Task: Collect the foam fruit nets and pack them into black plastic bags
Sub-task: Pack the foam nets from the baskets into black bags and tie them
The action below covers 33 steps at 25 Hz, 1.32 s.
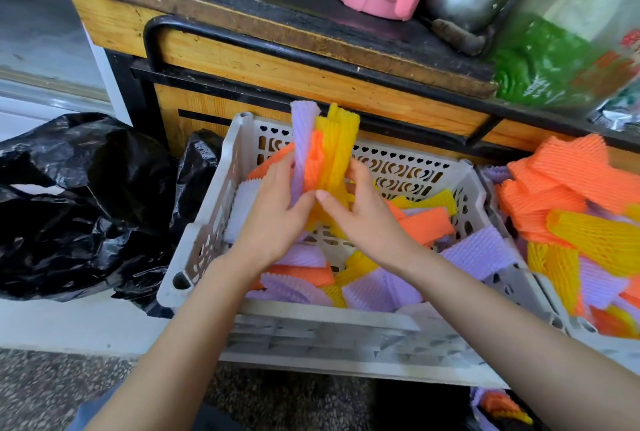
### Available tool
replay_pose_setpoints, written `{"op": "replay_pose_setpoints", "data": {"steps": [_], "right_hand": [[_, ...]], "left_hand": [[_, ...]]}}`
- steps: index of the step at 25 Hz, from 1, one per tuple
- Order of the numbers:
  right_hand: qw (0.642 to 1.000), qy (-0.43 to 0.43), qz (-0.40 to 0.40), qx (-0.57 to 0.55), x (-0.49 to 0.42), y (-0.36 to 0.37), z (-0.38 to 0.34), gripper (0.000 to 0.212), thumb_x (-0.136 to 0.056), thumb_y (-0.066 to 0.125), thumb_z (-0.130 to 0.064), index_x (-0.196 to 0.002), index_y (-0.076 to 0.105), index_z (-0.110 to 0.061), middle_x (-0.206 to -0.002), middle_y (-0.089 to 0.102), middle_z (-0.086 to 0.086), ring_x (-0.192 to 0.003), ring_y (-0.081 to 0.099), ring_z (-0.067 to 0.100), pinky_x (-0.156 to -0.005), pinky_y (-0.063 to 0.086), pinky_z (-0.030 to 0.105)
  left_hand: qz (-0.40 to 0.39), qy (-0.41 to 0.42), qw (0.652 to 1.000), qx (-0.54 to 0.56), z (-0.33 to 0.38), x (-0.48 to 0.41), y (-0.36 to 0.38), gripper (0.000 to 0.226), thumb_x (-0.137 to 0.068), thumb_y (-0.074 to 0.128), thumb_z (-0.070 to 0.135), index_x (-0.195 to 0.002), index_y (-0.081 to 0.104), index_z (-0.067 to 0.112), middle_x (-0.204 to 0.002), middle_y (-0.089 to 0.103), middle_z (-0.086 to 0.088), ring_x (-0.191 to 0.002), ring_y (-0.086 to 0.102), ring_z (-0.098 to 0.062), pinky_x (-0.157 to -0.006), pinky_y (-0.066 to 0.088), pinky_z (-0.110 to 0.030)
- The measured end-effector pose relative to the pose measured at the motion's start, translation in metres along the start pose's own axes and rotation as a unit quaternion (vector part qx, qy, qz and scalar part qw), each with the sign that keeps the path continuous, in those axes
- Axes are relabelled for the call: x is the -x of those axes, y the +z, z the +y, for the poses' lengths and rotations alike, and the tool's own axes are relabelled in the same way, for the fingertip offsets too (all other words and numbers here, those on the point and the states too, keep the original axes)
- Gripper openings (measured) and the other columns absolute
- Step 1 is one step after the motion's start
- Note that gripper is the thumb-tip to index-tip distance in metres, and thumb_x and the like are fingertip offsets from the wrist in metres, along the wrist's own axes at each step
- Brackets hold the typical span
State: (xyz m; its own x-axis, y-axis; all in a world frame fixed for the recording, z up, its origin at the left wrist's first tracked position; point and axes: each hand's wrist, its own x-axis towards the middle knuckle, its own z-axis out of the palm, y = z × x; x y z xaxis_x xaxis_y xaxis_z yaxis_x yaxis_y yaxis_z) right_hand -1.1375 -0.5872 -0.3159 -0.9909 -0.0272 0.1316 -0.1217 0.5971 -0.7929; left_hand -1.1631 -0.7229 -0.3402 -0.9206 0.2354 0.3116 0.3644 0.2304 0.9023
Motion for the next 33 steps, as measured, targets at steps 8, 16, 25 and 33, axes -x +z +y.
{"op": "replay_pose_setpoints", "data": {"steps": [8,16,25,33], "right_hand": [[0.996,0.02,0.08,-0.025,0.019,-0.01,-0.025,0.077,-0.069,0.076,-0.044,-0.129,0.039,-0.013,-0.104,0.05,-0.024,-0.103,0.054,0.003,-0.086,0.044,0.024],[0.995,-0.021,0.093,-0.034,-0.001,0.022,-0.054,0.062,-0.074,0.074,-0.042,-0.123,0.047,-0.017,-0.098,0.053,-0.025,-0.096,0.055,0.001,-0.076,0.044,0.018],[0.997,-0.02,0.074,-0.006,-0.008,0.051,-0.073,0.051,-0.08,0.073,-0.028,-0.115,0.036,-0.019,-0.088,0.045,-0.024,-0.084,0.051,0.006,-0.064,0.037,0.017],[0.998,-0.024,0.045,0.043,0.007,0.035,-0.081,0.056,-0.081,0.071,-0.035,-0.122,0.037,-0.015,-0.107,0.054,-0.001,-0.096,0.057,0.02,-0.08,0.049,0.038]], "left_hand": [[-0.021,0.121,0.992,-0.007,0.016,0.048,-0.006,0.045,-0.096,0.035,0.014,-0.139,0.036,0.028,-0.131,0.039,0.004,-0.126,0.035,0.002,-0.103,0.028,-0.01],[0.096,0.16,0.971,-0.149,-0.007,0.074,-0.085,0.038,-0.095,0.045,0.013,-0.133,0.047,0.011,-0.132,0.043,0.003,-0.128,0.038,-0.008,-0.108,0.025,-0.017],[0.257,-0.248,0.915,-0.189,-0.081,0.043,-0.153,0.077,-0.088,0.064,0.03,-0.145,0.022,0.0,-0.146,0.031,-0.023,-0.134,0.029,-0.037,-0.108,0.027,-0.046],[0.33,-0.086,0.903,-0.26,-0.027,0.011,-0.176,0.024,-0.095,0.05,0.017,-0.114,0.062,0.01,-0.113,0.065,-0.01,-0.11,0.055,-0.032,-0.095,0.037,-0.043]]}}
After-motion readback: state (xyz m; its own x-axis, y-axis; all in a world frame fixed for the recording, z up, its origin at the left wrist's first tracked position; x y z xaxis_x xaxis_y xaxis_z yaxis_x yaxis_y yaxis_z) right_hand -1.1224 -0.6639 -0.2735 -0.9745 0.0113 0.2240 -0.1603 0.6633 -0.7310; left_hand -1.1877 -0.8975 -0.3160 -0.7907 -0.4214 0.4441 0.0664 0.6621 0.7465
